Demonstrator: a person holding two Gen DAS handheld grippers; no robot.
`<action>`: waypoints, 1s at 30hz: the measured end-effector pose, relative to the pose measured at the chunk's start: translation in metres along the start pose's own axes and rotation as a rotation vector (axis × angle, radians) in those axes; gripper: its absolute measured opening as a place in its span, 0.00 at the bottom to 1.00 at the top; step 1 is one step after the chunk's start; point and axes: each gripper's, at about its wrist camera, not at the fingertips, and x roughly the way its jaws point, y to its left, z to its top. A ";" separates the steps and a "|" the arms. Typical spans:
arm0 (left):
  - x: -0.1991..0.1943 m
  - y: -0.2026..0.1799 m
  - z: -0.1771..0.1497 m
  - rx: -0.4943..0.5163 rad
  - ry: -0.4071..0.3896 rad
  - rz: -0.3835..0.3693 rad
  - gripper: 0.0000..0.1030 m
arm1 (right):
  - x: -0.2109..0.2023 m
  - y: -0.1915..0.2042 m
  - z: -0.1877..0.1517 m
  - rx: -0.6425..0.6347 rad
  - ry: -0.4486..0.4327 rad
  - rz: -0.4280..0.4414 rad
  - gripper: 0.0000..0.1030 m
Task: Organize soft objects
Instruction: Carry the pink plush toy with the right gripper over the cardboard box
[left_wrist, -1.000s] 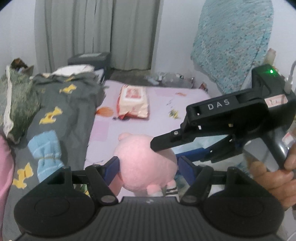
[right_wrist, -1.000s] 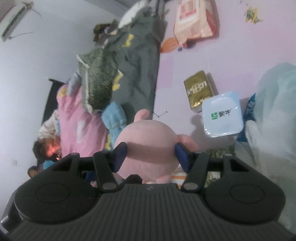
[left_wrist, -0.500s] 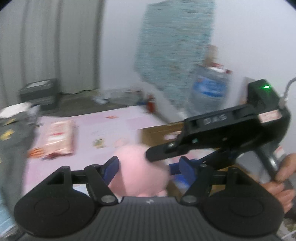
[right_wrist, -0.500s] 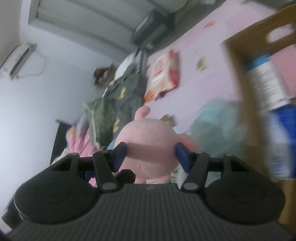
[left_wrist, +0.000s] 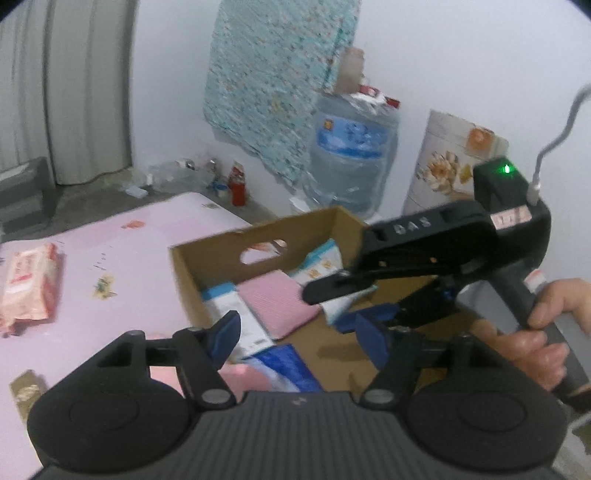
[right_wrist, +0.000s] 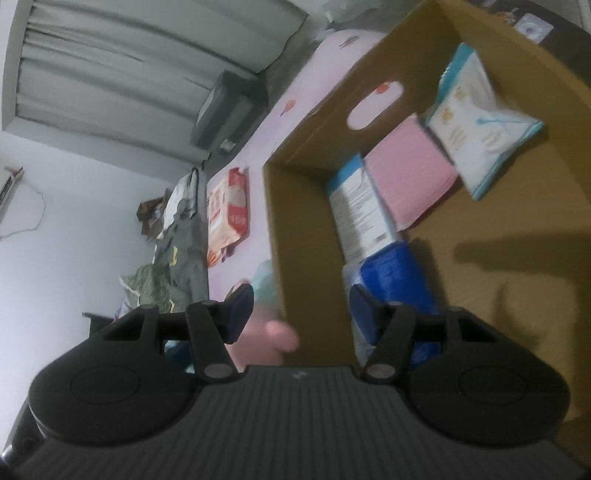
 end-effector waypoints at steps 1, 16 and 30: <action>-0.005 0.003 0.000 -0.002 -0.010 0.012 0.70 | 0.003 0.000 0.001 -0.002 0.003 0.005 0.57; -0.027 0.060 -0.040 -0.044 0.025 0.161 0.71 | 0.061 0.071 -0.028 -0.219 0.155 -0.006 0.65; -0.002 0.082 -0.058 -0.122 0.084 0.056 0.75 | 0.087 0.087 -0.035 -0.282 0.188 -0.091 0.71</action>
